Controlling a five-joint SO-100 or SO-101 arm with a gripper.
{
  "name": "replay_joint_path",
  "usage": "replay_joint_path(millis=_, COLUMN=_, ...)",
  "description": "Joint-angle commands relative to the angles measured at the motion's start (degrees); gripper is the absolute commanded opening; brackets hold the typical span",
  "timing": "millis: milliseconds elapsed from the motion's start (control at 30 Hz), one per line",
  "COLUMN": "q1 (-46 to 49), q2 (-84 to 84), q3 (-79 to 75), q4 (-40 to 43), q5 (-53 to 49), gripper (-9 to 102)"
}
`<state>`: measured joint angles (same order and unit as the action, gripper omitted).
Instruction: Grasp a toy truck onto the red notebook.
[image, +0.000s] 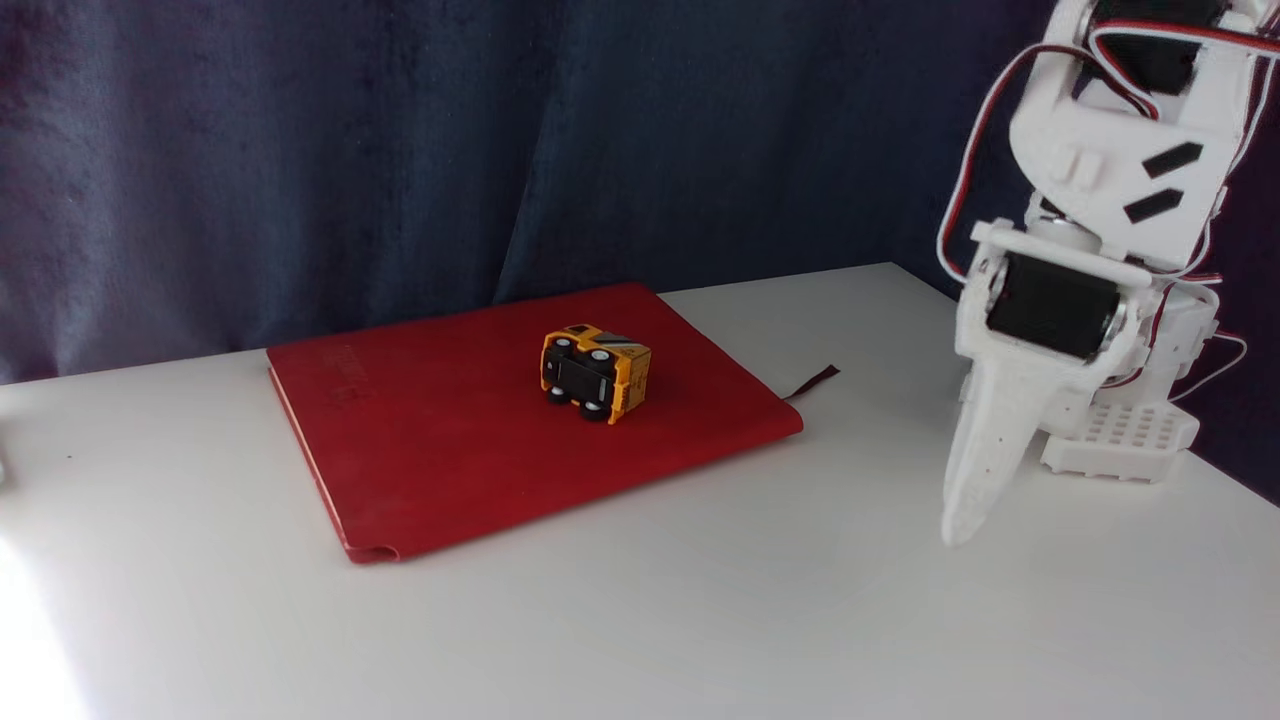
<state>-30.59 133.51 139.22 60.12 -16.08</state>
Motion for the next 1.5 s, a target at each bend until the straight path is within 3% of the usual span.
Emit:
replay_joint_path(millis=0, q1=-0.4, q2=7.6, q3=5.4, q4=-2.3, q5=0.3, gripper=16)
replay_joint_path(millis=467, q1=-0.7, q2=34.5, q3=24.0, q4=-5.4, q5=3.3, gripper=13)
replay_joint_path(millis=833, q1=4.7, q2=46.8, q3=30.6, q4=-2.5, q5=3.7, gripper=11)
replay_joint_path(millis=1033, q1=9.8, q2=59.9, q3=35.4, q4=4.2, q5=3.6, gripper=11)
replay_joint_path(millis=1467, q1=21.2, q2=60.5, q3=35.7, q4=4.7, q5=3.9, gripper=11)
